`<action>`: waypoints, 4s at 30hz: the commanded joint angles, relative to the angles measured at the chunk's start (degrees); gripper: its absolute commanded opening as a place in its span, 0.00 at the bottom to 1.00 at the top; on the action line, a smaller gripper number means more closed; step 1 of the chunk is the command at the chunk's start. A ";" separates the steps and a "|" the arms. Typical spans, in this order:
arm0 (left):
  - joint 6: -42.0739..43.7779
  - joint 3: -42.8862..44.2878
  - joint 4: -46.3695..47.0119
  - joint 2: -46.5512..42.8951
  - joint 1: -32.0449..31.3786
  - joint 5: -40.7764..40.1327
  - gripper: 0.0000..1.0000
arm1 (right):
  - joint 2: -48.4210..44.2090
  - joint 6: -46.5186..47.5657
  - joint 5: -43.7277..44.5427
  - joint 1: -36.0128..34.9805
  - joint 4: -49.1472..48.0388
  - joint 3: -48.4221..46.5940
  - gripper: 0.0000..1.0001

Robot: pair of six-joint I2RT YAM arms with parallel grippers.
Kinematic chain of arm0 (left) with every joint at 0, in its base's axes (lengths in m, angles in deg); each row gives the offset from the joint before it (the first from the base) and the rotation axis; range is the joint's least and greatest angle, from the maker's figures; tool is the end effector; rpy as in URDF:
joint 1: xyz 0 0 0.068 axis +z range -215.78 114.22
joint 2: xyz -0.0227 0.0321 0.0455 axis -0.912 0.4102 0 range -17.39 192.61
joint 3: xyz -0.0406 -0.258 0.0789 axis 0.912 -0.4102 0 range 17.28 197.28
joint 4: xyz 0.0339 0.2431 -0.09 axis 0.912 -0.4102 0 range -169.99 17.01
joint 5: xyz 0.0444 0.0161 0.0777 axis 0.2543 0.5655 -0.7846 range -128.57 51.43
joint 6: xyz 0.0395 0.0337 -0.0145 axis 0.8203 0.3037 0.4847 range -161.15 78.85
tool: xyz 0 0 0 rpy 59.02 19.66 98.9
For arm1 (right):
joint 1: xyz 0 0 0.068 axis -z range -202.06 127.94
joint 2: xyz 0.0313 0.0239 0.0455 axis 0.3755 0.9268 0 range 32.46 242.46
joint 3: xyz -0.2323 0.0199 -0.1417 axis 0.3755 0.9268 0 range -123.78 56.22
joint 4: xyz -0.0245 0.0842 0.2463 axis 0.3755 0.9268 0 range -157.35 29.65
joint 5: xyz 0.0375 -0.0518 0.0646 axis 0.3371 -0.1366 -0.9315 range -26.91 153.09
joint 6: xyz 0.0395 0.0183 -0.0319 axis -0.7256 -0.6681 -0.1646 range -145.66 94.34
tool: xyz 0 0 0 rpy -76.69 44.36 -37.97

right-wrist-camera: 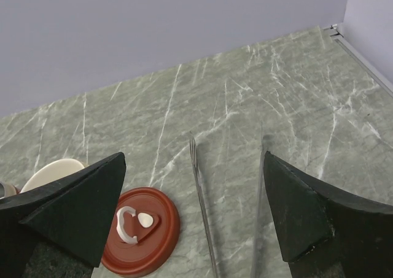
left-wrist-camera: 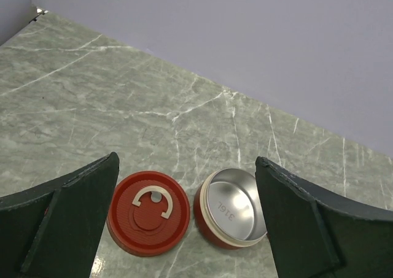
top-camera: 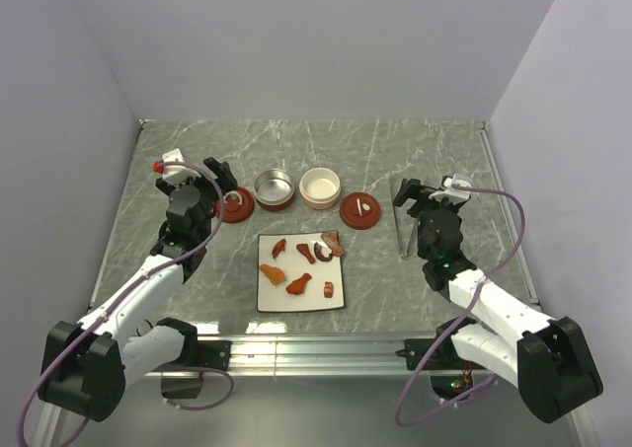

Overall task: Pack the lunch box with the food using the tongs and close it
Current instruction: Grab the clamp with the right arm, then pick up the food using the clamp

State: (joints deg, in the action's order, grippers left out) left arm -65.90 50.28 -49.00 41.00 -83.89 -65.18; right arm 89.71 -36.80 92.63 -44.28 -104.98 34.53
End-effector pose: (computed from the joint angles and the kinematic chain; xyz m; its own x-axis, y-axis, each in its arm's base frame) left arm 0.2278 -0.0577 0.2850 0.0407 -0.4072 -0.9125 -0.1439 0.9013 -0.4086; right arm 0.2069 0.0656 0.2456 0.0573 0.2050 -0.9771 0.1182 0.9704 0.2105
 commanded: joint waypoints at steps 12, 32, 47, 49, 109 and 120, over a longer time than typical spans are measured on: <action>-0.73 3.48 -1.22 1.64 -0.26 -1.60 0.99 | 0.23 -1.61 0.52 0.25 5.17 -3.97 1.00; -1.79 3.48 -1.31 1.64 -0.26 1.03 1.00 | 18.42 -17.77 -1.76 0.25 43.86 -22.51 1.00; -3.20 2.60 -2.10 -0.47 1.58 3.67 0.99 | 29.58 -20.33 -5.63 1.73 56.35 -27.61 1.00; -3.46 2.60 -2.10 -0.30 2.11 4.28 0.99 | 30.37 -20.15 -6.77 2.79 56.26 -27.70 1.00; -4.52 1.81 -1.22 -0.56 4.57 7.28 1.00 | 6.12 -12.24 -22.85 -4.58 54.41 -26.30 0.54; -4.25 2.16 -1.31 0.06 4.84 7.80 1.00 | -8.20 -18.21 -21.29 -19.08 59.24 -15.94 0.53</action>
State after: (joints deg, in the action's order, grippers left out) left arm -70.53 51.26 -51.49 41.48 -79.45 -57.91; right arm 84.51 -52.25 70.07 -59.86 -47.56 16.67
